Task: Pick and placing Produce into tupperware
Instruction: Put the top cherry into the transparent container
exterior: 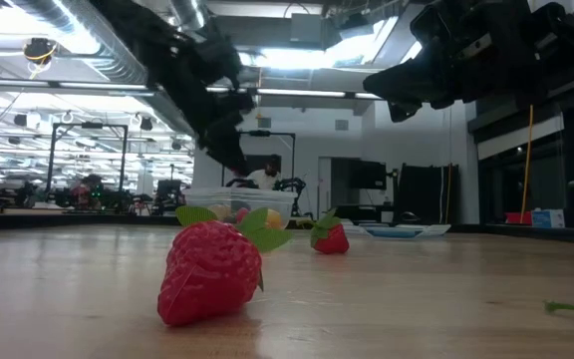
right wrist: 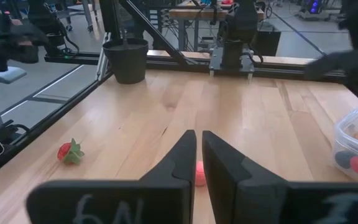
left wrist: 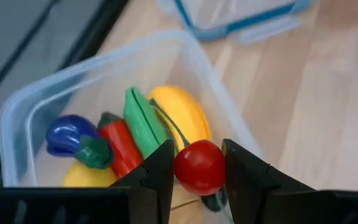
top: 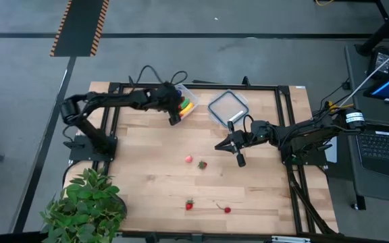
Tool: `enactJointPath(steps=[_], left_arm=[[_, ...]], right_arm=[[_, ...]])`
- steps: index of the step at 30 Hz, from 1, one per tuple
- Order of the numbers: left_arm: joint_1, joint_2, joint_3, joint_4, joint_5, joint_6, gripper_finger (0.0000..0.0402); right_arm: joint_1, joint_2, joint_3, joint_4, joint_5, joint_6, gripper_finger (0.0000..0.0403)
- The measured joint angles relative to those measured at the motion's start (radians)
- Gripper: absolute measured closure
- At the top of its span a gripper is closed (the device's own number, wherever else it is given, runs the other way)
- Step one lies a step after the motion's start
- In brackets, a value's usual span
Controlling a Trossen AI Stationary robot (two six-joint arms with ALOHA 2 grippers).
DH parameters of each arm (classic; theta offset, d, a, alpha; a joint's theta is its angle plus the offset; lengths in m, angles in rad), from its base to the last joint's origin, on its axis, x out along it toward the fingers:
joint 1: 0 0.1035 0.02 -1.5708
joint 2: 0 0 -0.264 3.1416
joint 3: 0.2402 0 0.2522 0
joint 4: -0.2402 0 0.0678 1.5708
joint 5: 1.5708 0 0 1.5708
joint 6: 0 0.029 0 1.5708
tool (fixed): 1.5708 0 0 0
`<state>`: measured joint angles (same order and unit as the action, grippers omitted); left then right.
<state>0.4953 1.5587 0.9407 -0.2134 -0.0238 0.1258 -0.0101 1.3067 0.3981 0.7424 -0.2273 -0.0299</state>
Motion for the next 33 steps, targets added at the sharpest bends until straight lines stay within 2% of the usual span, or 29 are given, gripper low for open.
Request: enactJointPath(steps=[8,14,22,33], left_arm=[[0.027,0.182,0.236,-0.255,0.001,0.063,0.0297],[0.047,0.252,0.335,-0.363,-0.023,0.096,0.0297],[0.084,0.282,0.353,-0.440,-0.038,0.111,0.0297],[0.083,0.282,0.353,-0.440,-0.039,0.119,0.0291]], right_arm=[[0.000,0.000,0.000,-0.007,0.000,0.003,0.0372],[0.000,0.000,0.000,-0.008,0.000,0.003,0.0372],[0.000,0.000,0.000,-0.008,-0.001,0.003,0.0372],[0.000,0.000,0.000,-0.008,-0.001,0.003,0.0372]])
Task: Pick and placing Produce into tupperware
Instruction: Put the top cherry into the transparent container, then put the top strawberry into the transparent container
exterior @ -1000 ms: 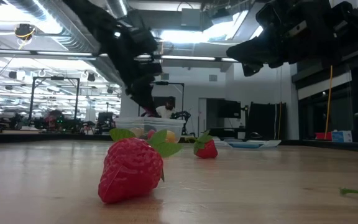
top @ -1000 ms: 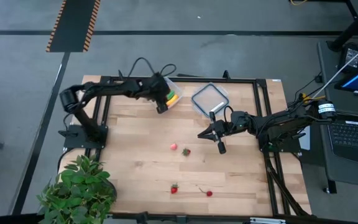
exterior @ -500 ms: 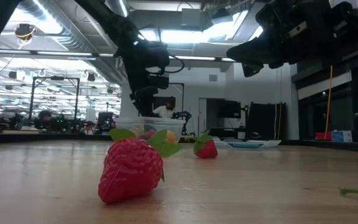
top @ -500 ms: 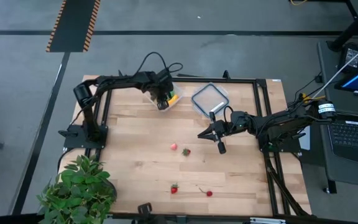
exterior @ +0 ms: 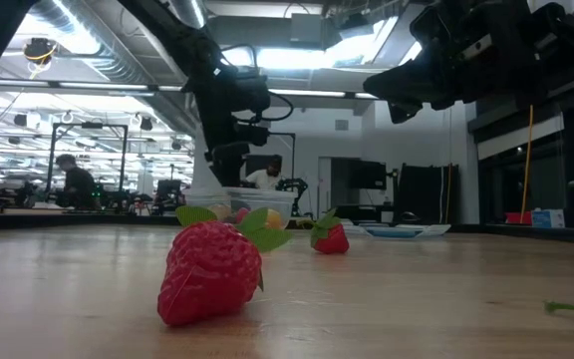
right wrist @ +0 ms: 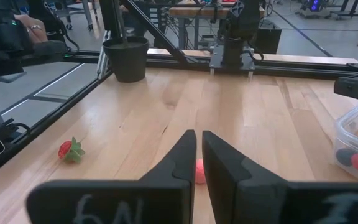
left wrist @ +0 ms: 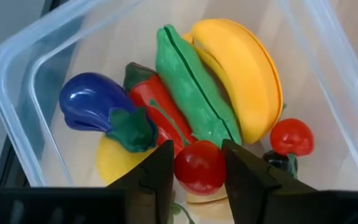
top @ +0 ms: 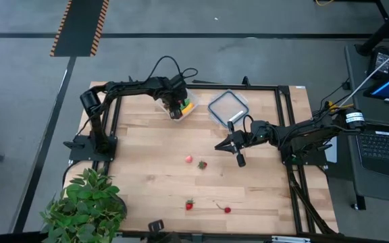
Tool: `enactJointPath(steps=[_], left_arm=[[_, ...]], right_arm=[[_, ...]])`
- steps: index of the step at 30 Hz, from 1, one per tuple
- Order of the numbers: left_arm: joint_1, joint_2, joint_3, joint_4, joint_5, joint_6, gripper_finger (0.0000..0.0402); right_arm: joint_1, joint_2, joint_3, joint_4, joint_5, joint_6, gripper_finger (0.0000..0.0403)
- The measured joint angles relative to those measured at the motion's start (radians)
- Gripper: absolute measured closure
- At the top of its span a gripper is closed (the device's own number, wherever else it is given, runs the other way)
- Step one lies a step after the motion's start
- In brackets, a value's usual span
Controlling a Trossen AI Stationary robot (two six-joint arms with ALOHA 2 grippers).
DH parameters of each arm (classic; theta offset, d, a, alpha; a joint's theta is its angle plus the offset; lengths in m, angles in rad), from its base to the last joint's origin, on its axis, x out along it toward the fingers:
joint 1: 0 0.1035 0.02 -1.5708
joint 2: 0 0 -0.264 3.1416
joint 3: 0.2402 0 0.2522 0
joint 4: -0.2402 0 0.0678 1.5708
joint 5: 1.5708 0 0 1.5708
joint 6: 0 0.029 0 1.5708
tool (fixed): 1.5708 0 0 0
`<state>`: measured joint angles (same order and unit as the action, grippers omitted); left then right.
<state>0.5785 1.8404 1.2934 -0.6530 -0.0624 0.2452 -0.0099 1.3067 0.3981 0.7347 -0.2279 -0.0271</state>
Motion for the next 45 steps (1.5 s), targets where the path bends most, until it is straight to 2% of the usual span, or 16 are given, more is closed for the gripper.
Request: enactJointPath(steps=[7,11,15,18,21,26,31,35,39,42,45], left_arm=[[-0.011,-0.001,0.000,-0.012,-0.017,-0.004,0.0210],[-0.018,-0.012,0.004,-0.028,-0.057,-0.008,0.0194],[-0.032,-0.037,0.017,-0.070,-0.055,-0.060,0.0194],[-0.063,-0.079,0.017,-0.048,0.042,-0.083,0.0196],[-0.114,-0.133,-0.019,0.048,0.159,-0.079,0.0196],[-0.214,-0.256,-0.145,0.187,0.177,-0.099,0.0196],[-0.318,-0.420,-0.328,0.324,0.091,-0.173,0.0196],[-0.398,-0.563,-0.495,0.454,0.012,-0.257,0.0196],[-0.481,-0.667,-0.640,0.636,-0.007,-0.322,0.0196],[-0.537,-0.707,-0.722,0.761,-0.008,-0.324,0.0195],[-0.585,-0.724,-0.774,0.836,-0.060,-0.331,0.0195]], right_arm=[[0.000,0.000,0.000,0.000,0.000,0.000,0.0372],[0.000,0.000,0.000,0.000,0.000,0.000,0.0372],[0.000,0.000,0.000,-0.003,0.000,0.000,0.0372],[0.000,0.000,0.000,-0.005,0.000,0.001,0.0372],[0.000,0.000,0.000,-0.004,0.000,0.001,0.0372],[0.001,0.000,0.000,0.001,0.000,0.028,0.0364],[0.001,-0.001,0.000,-0.003,0.000,0.064,0.0308],[0.003,-0.001,0.002,0.000,0.000,0.104,0.0237],[0.008,-0.001,0.037,-0.051,0.001,0.104,0.0165],[0.028,-0.001,0.106,-0.160,0.002,0.073,0.0126],[0.058,0.004,0.203,-0.340,0.011,0.007,0.0106]])
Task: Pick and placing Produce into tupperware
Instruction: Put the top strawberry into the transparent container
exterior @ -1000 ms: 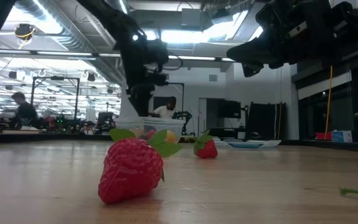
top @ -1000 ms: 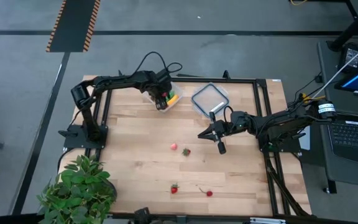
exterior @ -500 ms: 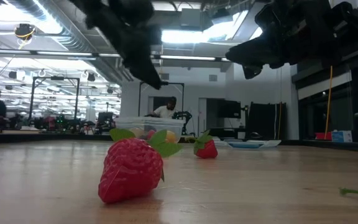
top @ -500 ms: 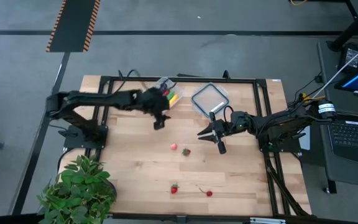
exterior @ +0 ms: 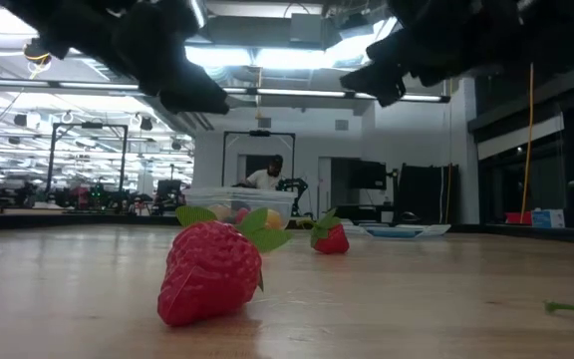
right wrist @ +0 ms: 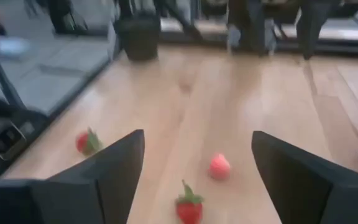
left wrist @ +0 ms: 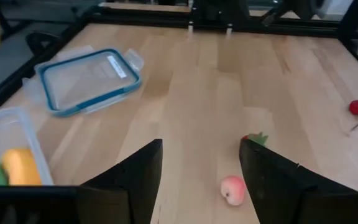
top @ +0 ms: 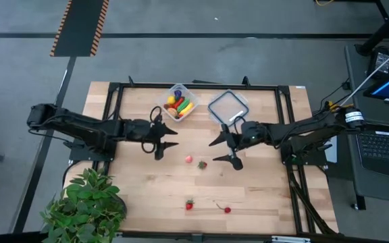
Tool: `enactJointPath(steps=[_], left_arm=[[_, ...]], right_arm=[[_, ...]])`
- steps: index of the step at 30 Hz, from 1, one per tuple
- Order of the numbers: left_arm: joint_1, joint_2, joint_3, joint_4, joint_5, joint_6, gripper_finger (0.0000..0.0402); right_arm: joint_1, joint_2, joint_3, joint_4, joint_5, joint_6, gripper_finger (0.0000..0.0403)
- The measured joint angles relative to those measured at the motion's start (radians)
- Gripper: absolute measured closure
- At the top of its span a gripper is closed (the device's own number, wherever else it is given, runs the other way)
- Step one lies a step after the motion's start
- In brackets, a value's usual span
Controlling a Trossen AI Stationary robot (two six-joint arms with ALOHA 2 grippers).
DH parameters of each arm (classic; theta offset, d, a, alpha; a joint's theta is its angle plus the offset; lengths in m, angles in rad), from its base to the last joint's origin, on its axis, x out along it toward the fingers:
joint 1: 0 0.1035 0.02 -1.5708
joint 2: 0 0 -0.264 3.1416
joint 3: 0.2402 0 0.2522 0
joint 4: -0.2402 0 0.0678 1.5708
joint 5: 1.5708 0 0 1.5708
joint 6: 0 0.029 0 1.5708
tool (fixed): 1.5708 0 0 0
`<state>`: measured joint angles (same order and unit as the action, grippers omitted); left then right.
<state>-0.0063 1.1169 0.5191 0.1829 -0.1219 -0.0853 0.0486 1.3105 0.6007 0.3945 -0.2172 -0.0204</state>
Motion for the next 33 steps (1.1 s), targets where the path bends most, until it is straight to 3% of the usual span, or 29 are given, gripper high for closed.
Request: enactJointPath(steps=[5,8,16,21,33], left_arm=[[-0.077,-0.001,-0.045,0.074,-0.084,-0.013,0.0195],[-0.122,-0.001,-0.082,0.143,-0.084,-0.013,0.0195],[-0.208,-0.001,-0.151,0.243,-0.106,-0.036,0.0195],[-0.241,0.000,-0.155,0.246,-0.106,-0.040,0.0195],[-0.258,0.000,-0.155,0.245,-0.107,-0.040,0.0195]], right_arm=[[0.049,0.027,0.158,-0.332,0.108,-0.036,0.0107],[0.078,0.059,0.222,-0.423,0.145,-0.036,0.0112],[0.130,0.200,0.292,-0.438,0.182,-0.034,0.0116],[0.153,0.298,0.302,-0.434,0.269,-0.041,0.0116],[0.153,0.405,0.302,-0.408,0.269,-0.010,0.0116]])
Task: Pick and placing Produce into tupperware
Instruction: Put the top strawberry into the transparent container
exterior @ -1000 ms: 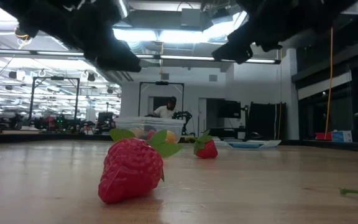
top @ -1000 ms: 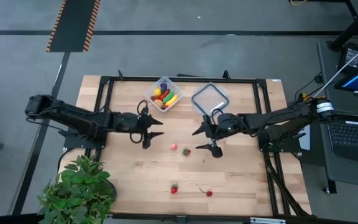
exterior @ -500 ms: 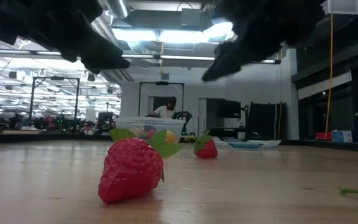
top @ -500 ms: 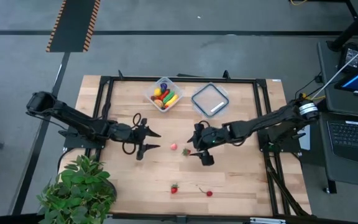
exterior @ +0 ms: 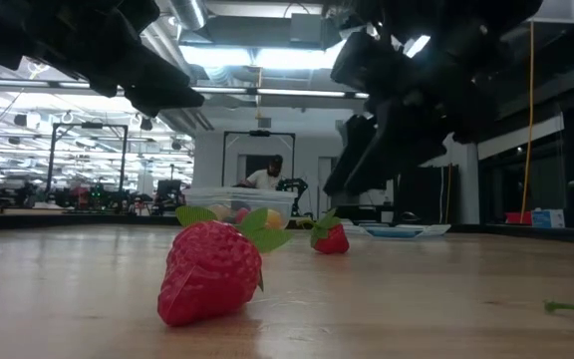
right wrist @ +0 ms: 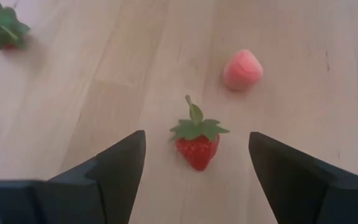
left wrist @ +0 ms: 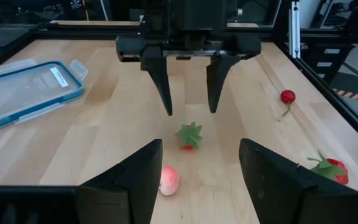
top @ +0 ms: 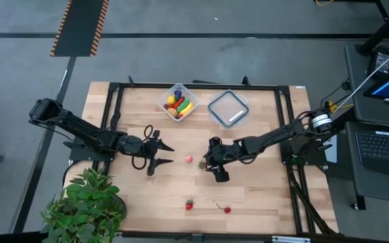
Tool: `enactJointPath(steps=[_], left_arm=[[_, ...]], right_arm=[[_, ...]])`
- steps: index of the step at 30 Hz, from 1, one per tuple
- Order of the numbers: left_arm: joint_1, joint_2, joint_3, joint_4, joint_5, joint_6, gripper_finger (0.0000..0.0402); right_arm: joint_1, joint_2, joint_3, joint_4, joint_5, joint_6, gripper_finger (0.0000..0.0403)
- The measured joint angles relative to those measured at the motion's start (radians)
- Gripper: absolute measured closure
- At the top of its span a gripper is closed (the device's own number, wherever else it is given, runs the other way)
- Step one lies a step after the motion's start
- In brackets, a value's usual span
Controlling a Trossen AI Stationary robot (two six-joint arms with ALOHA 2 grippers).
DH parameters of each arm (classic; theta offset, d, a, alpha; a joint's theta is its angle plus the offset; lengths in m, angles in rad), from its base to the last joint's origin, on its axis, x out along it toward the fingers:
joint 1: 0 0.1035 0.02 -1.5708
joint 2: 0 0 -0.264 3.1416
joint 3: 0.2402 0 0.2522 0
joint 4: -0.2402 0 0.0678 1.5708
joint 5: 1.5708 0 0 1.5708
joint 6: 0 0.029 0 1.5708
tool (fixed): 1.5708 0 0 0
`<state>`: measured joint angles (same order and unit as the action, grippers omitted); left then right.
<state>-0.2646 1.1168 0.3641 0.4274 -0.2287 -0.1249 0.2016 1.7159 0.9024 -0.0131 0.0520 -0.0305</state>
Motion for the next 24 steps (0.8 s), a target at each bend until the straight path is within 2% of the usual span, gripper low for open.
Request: enactJointPath(steps=[9,24], left_arm=[[0.000,0.000,0.000,-0.005,0.000,0.002,0.0195],[0.000,0.000,-0.001,-0.031,0.000,0.001,0.0195]], right_arm=[[0.000,0.018,0.000,0.014,0.000,0.038,0.0116],[-0.009,0.120,0.000,0.088,0.001,0.023,0.0116]])
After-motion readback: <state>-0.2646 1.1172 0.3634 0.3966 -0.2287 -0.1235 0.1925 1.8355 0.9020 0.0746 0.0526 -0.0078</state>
